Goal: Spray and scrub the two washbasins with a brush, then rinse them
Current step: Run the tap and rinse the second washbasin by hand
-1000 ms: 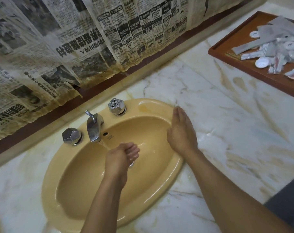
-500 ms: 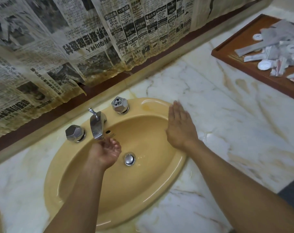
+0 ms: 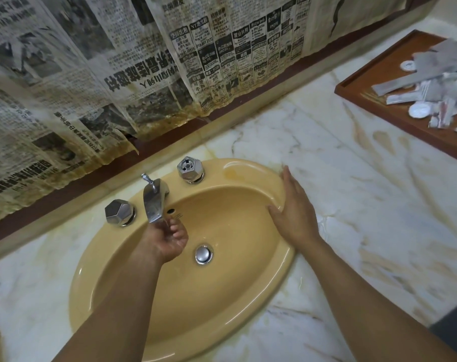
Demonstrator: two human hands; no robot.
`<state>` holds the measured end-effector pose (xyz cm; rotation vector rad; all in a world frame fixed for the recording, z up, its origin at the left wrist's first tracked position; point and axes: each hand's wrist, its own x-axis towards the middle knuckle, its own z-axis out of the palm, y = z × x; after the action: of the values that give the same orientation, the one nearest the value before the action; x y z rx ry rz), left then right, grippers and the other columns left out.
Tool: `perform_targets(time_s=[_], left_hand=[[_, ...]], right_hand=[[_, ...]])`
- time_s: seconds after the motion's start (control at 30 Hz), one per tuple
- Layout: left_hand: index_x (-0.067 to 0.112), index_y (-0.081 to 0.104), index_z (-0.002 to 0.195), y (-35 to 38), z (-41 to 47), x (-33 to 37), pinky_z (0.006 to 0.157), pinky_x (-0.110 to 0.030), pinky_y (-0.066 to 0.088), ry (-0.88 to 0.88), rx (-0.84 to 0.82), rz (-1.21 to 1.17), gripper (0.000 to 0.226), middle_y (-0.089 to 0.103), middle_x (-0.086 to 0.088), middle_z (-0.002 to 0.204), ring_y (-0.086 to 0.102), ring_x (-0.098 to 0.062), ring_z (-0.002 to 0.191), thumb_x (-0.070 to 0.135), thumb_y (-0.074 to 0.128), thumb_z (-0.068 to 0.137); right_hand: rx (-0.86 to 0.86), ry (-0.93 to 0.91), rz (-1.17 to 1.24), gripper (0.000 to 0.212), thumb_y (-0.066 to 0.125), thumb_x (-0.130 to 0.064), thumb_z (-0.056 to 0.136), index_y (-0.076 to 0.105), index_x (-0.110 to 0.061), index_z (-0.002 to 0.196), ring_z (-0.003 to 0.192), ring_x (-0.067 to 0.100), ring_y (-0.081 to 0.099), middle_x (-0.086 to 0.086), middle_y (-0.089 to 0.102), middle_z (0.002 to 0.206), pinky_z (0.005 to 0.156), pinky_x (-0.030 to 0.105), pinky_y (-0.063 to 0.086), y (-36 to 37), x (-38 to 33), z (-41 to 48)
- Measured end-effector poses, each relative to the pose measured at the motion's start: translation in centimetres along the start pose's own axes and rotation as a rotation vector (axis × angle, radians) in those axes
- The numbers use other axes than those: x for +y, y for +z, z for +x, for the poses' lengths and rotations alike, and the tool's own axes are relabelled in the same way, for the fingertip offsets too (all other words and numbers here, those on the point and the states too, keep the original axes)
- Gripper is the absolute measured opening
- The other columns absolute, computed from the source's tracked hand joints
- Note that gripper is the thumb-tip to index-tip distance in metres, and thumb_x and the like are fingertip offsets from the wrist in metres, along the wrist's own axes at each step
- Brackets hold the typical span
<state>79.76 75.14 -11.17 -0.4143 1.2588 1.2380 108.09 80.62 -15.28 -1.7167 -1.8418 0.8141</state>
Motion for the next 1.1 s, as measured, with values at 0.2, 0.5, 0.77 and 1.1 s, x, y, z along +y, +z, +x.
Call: perform_targets(time_s=[0.2, 0.5, 0.77, 1.1], left_hand=[[0.023, 0.040, 0.060, 0.3, 0.8, -0.4, 0.034, -0.016, 0.018, -0.028, 0.018, -0.090, 0.021, 0.037, 0.009, 0.049, 0.030, -0.008, 0.032, 0.009, 0.048, 0.073], [0.004, 0.065, 0.085, 11.4, -2.5, -6.6, 0.047, -0.023, 0.056, -0.076, -0.305, 0.243, 0.034, 0.071, -0.013, 0.071, 0.069, -0.019, 0.052, 0.020, 0.045, 0.108], [-0.001, 0.061, 0.111, 5.8, -1.7, -6.4, 0.097, -0.039, 0.052, 0.134, -0.058, 0.087, 0.032, 0.066, -0.021, 0.124, 0.066, -0.033, 0.108, 0.018, 0.036, 0.111], [0.007, 0.063, 0.096, -1.2, -1.0, -1.1, 0.079, -0.033, 0.050, 0.093, 0.128, -0.171, 0.031, 0.064, -0.006, 0.092, 0.062, -0.020, 0.086, 0.017, 0.037, 0.109]], right_hand=[[0.024, -0.005, -0.009, 0.095, 0.068, -0.030, 0.094, 0.004, -0.027, 0.163, 0.153, 0.014, 0.020, -0.003, 0.024, 0.166, 0.116, 0.031, 0.030, 0.4, 0.5, 0.1], [0.021, -0.049, -0.042, 0.084, 0.065, -0.025, 0.096, 0.014, -0.019, 0.162, 0.153, 0.018, 0.021, 0.002, 0.025, 0.166, 0.121, 0.034, 0.028, 0.6, 0.6, 0.2], [-0.278, -0.351, -0.616, 0.097, 0.049, -0.050, 0.100, -0.015, -0.007, 0.159, 0.155, 0.027, -0.016, 0.012, -0.019, 0.168, 0.127, 0.046, -0.003, 1.3, -2.2, 6.6], [-0.158, -0.150, -0.522, 0.078, 0.038, -0.038, 0.105, -0.009, -0.008, 0.161, 0.155, 0.022, -0.018, 0.009, -0.024, 0.166, 0.127, 0.042, 0.002, 0.8, -0.8, 0.5]])
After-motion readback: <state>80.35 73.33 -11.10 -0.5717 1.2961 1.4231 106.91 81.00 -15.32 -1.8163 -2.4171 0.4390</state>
